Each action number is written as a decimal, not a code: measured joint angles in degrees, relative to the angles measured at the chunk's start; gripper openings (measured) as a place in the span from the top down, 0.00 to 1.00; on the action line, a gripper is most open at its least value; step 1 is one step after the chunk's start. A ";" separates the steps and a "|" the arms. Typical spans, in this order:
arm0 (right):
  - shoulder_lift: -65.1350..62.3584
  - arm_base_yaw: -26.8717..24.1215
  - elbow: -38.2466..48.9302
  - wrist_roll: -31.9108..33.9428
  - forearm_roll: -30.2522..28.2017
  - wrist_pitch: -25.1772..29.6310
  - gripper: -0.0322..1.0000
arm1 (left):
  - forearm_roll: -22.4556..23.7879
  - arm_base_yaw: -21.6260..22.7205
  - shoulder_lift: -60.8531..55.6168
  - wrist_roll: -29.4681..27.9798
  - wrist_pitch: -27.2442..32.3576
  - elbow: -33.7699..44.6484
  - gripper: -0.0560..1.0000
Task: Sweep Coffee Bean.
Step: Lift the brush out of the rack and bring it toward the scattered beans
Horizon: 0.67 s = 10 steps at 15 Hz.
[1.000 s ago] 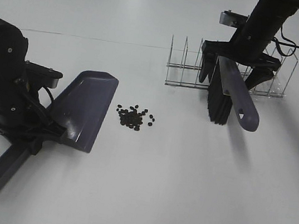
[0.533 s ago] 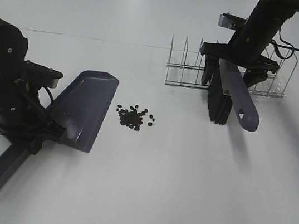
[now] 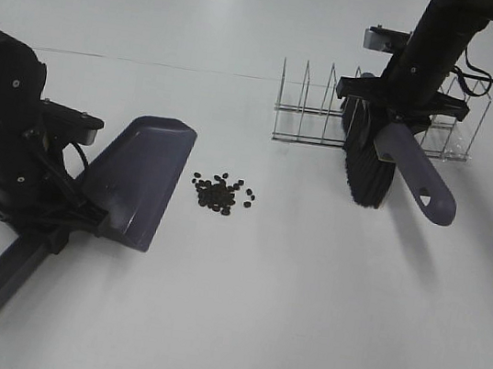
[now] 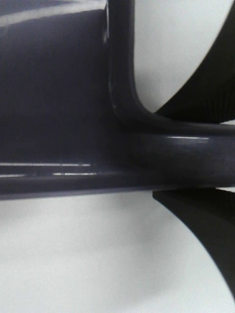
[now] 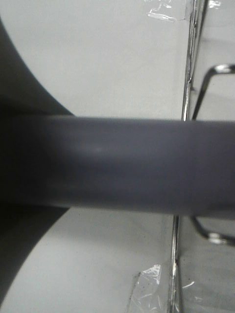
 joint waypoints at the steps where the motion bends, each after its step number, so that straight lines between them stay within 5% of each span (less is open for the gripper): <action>1: 0.00 0.00 0.00 0.00 0.29 0.00 0.69 | 0.00 0.00 0.00 0.00 0.00 0.00 0.63; 10: -6.70 0.00 7.51 1.32 1.15 0.06 0.69 | 0.00 0.00 0.00 -2.23 -0.29 0.00 0.63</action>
